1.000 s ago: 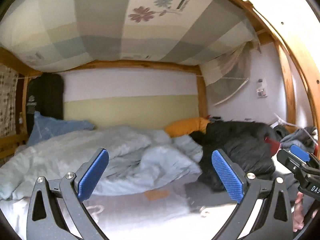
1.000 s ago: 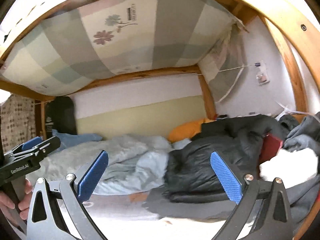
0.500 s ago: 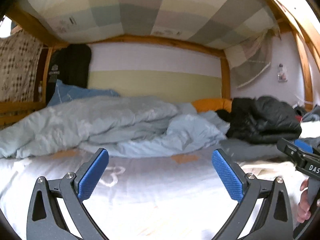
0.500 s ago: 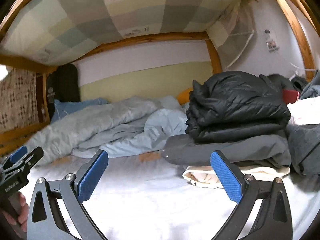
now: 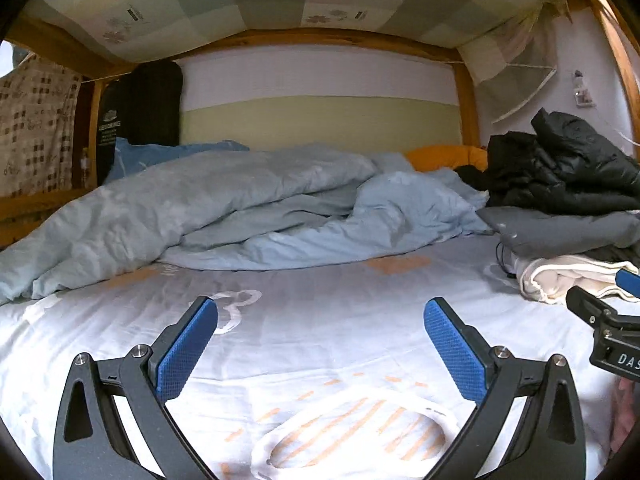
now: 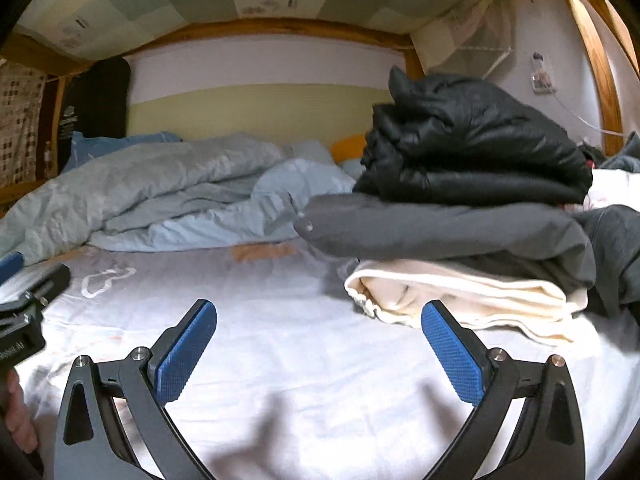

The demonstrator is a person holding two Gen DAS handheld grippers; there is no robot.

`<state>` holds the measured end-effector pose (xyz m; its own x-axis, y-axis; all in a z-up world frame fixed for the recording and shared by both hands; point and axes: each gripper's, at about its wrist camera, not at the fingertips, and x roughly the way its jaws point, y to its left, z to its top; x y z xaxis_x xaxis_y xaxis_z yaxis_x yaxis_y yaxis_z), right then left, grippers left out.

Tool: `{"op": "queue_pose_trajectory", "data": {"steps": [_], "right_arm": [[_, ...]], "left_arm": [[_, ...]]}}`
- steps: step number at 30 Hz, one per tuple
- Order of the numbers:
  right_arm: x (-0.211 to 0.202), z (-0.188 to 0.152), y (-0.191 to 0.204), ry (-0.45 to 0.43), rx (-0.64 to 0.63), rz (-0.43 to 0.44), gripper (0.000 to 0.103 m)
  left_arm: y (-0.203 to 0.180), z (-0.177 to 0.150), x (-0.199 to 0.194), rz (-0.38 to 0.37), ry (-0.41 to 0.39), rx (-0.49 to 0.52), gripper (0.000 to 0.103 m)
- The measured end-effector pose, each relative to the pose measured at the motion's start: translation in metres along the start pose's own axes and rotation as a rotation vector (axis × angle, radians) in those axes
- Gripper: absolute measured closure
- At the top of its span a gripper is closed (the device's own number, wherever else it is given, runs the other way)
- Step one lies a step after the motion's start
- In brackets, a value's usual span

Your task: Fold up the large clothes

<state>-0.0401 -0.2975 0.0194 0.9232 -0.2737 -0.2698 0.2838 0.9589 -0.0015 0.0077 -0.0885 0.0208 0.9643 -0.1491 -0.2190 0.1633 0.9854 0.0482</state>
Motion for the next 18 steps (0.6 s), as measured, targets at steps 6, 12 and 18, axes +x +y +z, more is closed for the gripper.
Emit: {"op": "queue_pose_trajectory", "data": {"steps": [6, 12, 18], "right_arm": [[0.012, -0.001, -0.009, 0.049, 0.042, -0.015, 0.000], [0.003, -0.001, -0.011, 0.016, 0.051, -0.044, 0.000], [0.005, 0.000, -0.009, 0.020, 0.041, -0.054, 0.000]], "left_arm": [[-0.012, -0.001, -0.002, 0.040, -0.010, 0.061, 0.000], [-0.017, -0.001, 0.002, 0.053, 0.013, 0.089, 0.000], [-0.010, -0.001, -0.002, 0.051, -0.001, 0.058, 0.000]]}}
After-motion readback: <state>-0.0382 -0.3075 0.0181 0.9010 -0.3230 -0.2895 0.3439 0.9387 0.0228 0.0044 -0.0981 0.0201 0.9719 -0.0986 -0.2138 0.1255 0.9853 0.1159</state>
